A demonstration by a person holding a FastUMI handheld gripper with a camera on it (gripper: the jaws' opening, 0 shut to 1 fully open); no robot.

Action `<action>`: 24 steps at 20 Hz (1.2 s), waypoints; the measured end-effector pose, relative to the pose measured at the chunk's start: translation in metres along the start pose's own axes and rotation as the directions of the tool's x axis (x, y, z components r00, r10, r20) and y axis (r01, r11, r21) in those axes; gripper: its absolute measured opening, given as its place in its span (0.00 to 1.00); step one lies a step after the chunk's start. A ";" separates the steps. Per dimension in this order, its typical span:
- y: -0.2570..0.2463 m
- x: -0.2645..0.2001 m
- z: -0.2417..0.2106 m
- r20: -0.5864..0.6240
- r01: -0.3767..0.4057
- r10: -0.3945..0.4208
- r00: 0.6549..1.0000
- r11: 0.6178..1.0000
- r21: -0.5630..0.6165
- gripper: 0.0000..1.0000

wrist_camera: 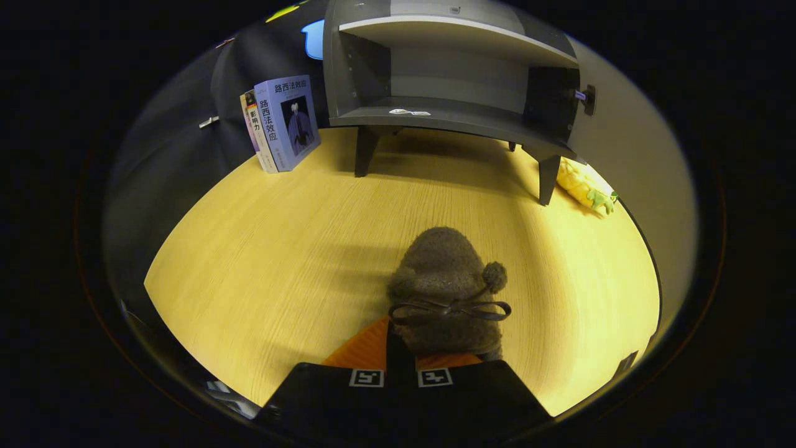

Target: Open the shoe cabinet door, grab the shoes and put them into the shoe cabinet, then close the shoe cabinet door.

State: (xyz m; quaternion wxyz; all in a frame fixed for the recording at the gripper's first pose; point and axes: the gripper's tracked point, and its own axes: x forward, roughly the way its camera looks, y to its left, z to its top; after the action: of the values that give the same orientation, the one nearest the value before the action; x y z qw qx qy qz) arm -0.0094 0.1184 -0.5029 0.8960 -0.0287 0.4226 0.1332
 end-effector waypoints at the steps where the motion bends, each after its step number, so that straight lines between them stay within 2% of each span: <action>1: -0.003 -0.008 0.005 0.008 0.002 -0.002 1.000 1.000 0.021 0.05; 6: -0.017 -0.060 0.053 0.110 -0.009 -0.003 0.994 0.993 0.115 0.05; 15: -0.021 -0.158 0.201 0.298 -0.043 -0.005 0.955 0.987 0.154 0.05; 20: -0.031 -0.188 0.295 0.391 -0.029 -0.020 0.920 0.992 0.120 0.05; 22: -0.037 -0.187 0.333 0.417 0.002 -0.043 0.908 0.995 0.098 0.05; 24: -0.038 -0.188 0.372 0.440 -0.001 -0.041 0.897 0.995 0.095 0.05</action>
State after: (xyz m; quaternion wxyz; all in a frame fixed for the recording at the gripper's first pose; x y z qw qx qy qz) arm 0.1653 0.1024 -0.1222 0.9701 0.0396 0.2141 0.1071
